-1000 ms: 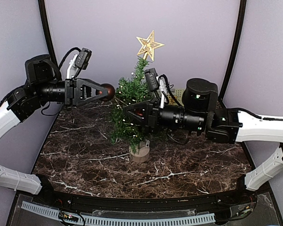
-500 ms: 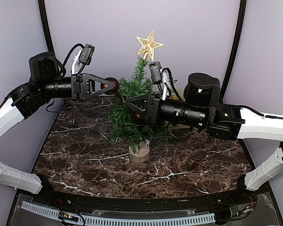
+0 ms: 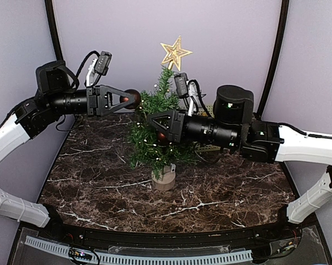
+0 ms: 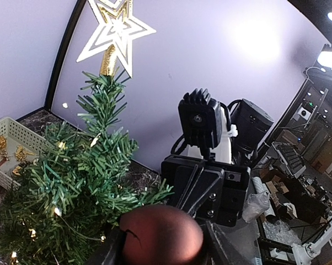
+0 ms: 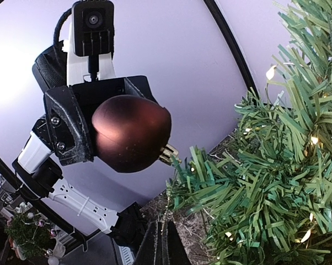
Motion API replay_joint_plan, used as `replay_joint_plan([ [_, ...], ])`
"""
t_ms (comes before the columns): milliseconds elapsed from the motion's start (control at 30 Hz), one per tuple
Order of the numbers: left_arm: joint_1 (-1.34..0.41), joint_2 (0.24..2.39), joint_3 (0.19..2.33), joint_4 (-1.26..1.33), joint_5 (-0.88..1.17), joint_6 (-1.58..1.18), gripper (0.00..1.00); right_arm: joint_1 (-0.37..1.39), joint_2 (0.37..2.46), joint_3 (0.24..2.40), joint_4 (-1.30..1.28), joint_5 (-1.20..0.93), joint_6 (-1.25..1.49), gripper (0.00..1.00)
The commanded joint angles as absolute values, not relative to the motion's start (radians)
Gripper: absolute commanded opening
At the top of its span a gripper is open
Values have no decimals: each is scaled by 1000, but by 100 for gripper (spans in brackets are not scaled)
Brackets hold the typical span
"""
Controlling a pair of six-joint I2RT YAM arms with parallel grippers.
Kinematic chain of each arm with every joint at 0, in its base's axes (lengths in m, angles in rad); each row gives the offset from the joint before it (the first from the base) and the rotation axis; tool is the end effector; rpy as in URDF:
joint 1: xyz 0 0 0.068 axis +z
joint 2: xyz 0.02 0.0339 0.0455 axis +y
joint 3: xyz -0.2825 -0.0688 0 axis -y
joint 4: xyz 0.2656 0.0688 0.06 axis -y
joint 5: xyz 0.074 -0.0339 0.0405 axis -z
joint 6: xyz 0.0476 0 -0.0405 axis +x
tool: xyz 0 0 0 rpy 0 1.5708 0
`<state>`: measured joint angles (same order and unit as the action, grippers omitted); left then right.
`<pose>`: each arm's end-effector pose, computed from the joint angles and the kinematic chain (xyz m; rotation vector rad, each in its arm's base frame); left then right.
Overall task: Decorate the small christmas tree
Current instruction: Hang the ornament ball on the branch.
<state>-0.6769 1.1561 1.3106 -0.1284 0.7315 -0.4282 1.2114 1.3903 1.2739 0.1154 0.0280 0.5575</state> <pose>0.1896 -0.1931 0.4751 0.8327 1.5283 -1.4007 0.1284 0.3381 0.4200 -0.5372 1.6602 1.3328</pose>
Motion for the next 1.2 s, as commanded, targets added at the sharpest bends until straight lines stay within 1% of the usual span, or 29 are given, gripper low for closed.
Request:
replay_joint_plan([
  [0,-673,1158,1355,-111,702,-403,48,1204,1400,1308,139,44,572,0],
  [800,-672,1166,1347,-154,688,-366,49,1195,1427,1319,107,87,586,0],
  [1167,-672,1139,1334,-100,693,-396,49,1196,1418,1316,141,55,581,0],
])
